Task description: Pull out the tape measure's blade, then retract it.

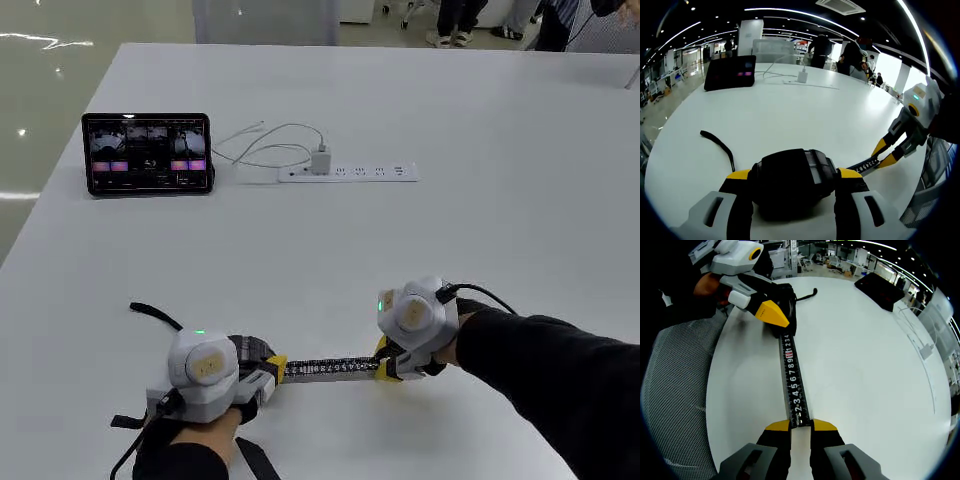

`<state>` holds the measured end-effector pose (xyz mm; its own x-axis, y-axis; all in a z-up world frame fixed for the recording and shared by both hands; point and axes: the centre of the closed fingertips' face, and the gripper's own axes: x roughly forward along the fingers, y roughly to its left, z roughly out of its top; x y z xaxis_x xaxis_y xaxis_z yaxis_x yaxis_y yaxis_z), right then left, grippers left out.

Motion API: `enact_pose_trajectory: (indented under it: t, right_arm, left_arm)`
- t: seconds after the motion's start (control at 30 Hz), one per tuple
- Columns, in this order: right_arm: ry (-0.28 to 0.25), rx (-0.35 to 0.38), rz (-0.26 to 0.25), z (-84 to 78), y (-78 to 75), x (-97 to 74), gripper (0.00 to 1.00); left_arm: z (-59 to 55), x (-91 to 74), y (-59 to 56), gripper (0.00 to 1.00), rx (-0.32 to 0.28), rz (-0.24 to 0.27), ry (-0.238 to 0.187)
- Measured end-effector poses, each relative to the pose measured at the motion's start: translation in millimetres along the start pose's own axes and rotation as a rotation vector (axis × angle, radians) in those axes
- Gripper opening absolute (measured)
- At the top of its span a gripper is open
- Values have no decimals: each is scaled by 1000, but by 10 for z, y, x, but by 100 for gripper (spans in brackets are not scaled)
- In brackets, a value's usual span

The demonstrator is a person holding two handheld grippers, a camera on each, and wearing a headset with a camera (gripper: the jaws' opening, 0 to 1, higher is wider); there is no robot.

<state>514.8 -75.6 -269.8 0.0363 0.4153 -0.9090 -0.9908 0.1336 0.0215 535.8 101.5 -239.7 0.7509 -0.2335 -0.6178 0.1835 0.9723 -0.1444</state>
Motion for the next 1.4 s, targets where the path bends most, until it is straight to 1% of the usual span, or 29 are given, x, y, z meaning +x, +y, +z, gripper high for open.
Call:
enact_pose_trajectory:
  t: [0.33,0.47,1.13,1.27,1.4]
  right_arm:
    - [-8,-3,4,46,13,20,10]
    - [-14,10,7,64,14,29,10]
    - [-29,-1,10,140,21,65,10]
    - [-40,11,14,156,20,70,9]
    - [-42,0,19,166,27,73,9]
  left_arm:
    - [-3,0,6,61,-9,-10,5]
    - [-2,0,5,61,-15,-16,5]
    - [-4,-7,11,61,-30,-27,4]
    - [-2,-10,19,60,-37,-34,5]
    - [-3,-12,18,60,-39,-41,6]
